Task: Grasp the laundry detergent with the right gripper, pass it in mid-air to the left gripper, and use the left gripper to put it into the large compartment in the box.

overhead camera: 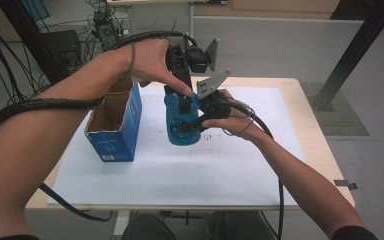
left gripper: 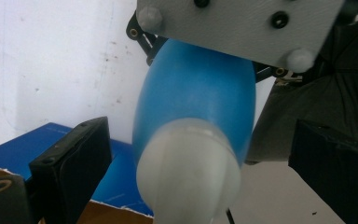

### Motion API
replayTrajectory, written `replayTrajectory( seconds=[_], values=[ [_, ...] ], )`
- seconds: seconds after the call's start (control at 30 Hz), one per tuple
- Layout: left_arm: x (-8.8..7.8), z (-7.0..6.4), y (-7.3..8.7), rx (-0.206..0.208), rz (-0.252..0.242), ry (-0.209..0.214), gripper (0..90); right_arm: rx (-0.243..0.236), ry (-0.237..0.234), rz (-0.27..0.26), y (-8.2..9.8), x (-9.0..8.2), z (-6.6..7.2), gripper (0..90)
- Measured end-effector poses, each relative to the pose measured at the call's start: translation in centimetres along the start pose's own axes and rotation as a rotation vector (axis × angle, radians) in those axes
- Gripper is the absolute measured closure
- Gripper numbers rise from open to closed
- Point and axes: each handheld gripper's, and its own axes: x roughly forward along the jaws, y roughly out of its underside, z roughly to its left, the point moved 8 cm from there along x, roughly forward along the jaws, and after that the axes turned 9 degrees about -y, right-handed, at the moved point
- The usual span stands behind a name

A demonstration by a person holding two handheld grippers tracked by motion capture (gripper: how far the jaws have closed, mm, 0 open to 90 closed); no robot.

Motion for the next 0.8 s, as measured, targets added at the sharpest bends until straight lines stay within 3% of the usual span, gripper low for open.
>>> replayTrajectory(
  seconds=[0.8],
  values=[
    [0.84, 0.05, -0.10, 0.011, 0.006, 0.007, 6.1, -0.012, 0.008, -0.017, -0.51, -0.41, -0.08, 45.2]
  ],
)
